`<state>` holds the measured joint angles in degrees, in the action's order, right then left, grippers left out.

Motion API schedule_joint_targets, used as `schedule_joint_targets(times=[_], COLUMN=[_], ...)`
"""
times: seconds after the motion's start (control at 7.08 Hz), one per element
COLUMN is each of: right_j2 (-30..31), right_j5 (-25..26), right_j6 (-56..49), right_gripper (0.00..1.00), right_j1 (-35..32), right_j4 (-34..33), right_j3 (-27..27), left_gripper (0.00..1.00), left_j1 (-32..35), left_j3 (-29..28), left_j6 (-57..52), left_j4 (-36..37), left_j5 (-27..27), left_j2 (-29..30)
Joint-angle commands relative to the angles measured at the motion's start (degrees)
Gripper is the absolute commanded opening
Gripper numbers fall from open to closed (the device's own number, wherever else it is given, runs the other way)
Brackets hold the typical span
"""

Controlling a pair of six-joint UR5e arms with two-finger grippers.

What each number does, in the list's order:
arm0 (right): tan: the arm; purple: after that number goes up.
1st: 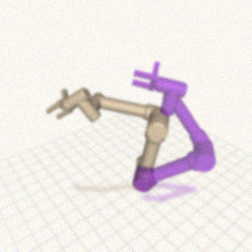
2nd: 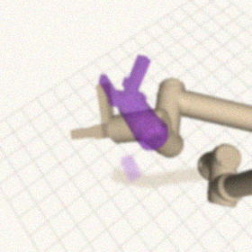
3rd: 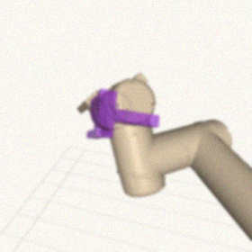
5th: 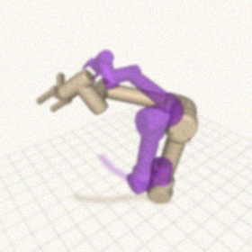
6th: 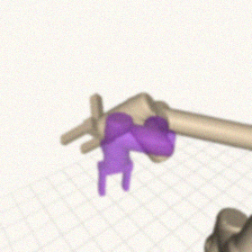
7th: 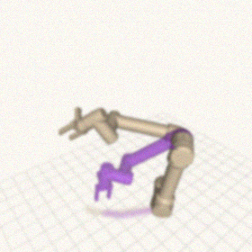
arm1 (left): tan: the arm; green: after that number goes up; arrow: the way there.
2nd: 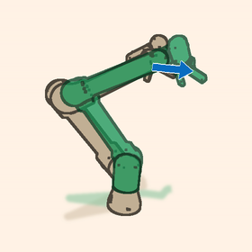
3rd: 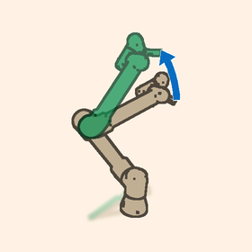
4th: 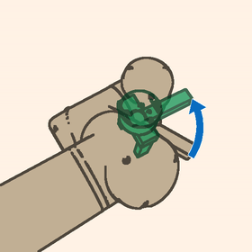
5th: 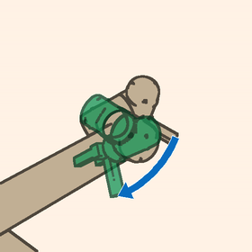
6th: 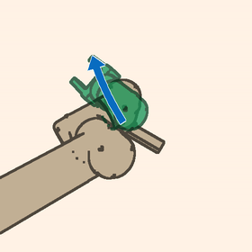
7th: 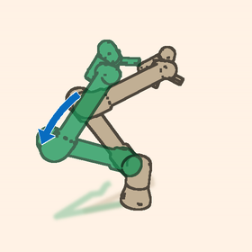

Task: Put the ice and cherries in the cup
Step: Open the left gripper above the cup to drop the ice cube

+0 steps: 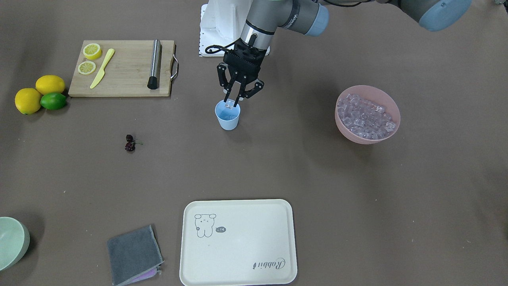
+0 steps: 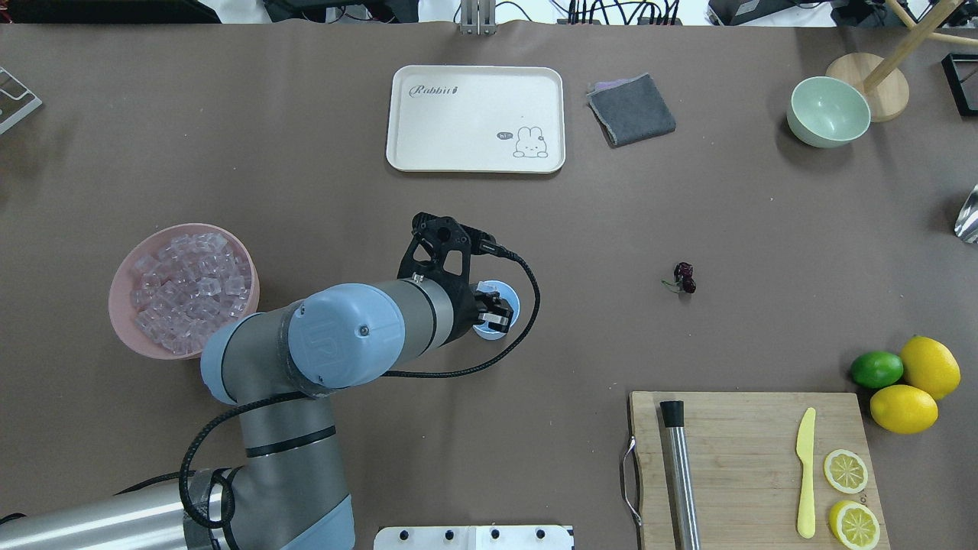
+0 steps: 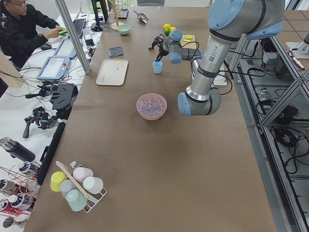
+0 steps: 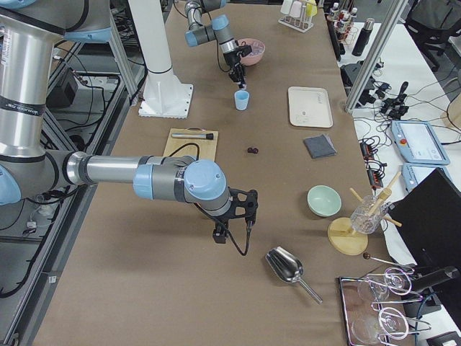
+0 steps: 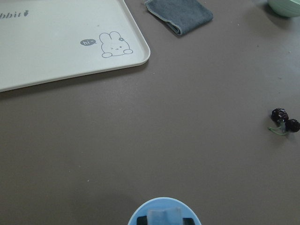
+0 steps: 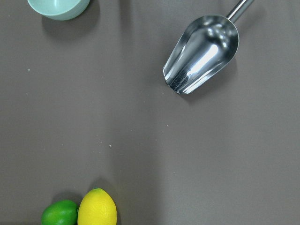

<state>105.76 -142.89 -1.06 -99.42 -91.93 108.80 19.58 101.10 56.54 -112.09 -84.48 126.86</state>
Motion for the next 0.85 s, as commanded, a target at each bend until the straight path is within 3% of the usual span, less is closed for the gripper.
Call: schedule_joint_targets(times=[0.0,0.14,0.71], right_j2=[-0.11,-0.9,-4.23], right_j5=[-0.02,0.24,0.51], right_j6=[0.01,0.09,3.49], right_gripper=[1.0,1.0,1.0], right_j1=[0.02,0.02,2.55], right_j4=[0.0,0.0,-0.09], right_j3=[0.0,0.0,0.09], left_gripper=[0.0,0.96,0.98], left_j1=[-0.59,-0.59,1.41], left_j3=[-0.46,-0.47,1.9], left_j6=[0.06,-0.11,-0.29], left_j4=[0.03,0.11,0.29], left_j5=[0.11,0.02,-0.07], left_j2=[-0.21,0.13,-1.09])
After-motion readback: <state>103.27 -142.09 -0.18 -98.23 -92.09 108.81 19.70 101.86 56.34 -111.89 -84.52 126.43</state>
